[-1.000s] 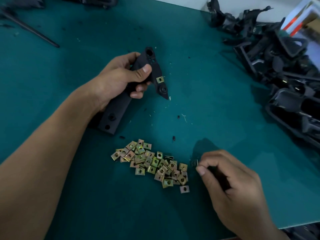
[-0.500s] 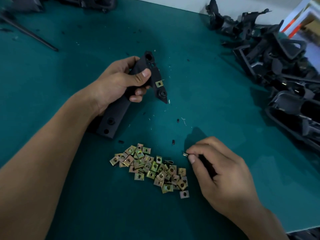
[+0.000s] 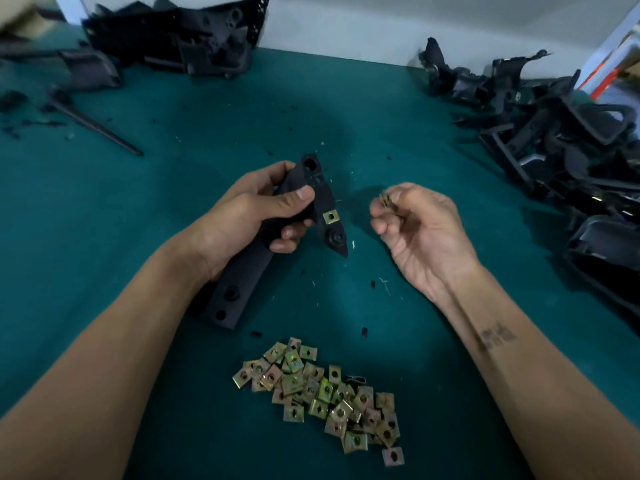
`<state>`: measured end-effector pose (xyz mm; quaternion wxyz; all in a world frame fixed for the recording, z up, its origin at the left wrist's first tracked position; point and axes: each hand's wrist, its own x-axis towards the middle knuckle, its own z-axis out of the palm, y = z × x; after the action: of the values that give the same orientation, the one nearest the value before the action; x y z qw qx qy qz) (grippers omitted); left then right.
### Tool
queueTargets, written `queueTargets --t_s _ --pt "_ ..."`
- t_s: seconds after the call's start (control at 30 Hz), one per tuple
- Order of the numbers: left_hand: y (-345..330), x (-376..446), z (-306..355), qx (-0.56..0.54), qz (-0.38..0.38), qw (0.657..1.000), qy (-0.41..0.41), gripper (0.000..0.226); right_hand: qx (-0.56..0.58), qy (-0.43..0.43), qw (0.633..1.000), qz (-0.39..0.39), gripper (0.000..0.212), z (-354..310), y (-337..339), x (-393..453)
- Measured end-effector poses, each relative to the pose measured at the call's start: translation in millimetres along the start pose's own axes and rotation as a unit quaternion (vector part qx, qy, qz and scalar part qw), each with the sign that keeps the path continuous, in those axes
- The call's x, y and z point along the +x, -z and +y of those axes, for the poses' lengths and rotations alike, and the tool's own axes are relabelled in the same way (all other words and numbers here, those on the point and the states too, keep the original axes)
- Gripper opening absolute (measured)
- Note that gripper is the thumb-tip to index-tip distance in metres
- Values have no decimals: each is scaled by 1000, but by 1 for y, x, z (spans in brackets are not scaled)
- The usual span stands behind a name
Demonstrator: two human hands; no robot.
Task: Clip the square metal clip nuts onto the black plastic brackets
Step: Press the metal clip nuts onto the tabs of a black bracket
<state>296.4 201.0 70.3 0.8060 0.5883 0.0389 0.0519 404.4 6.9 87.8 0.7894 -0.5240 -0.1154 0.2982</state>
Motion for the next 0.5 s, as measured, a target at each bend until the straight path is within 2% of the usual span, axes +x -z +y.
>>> queueTargets --t_s 0.1,0.23,0.5 --pt "-1 0 1 -15 1 1000 7 16 0 3 999 -38 34 10 -12 16" --pt "-2 0 -1 -21 0 1000 13 29 -3 -2 996 -88 28 19 -15 21" --pt "-2 1 -3 -14 -12 1000 14 26 35 9 997 -72 22 23 -15 24"
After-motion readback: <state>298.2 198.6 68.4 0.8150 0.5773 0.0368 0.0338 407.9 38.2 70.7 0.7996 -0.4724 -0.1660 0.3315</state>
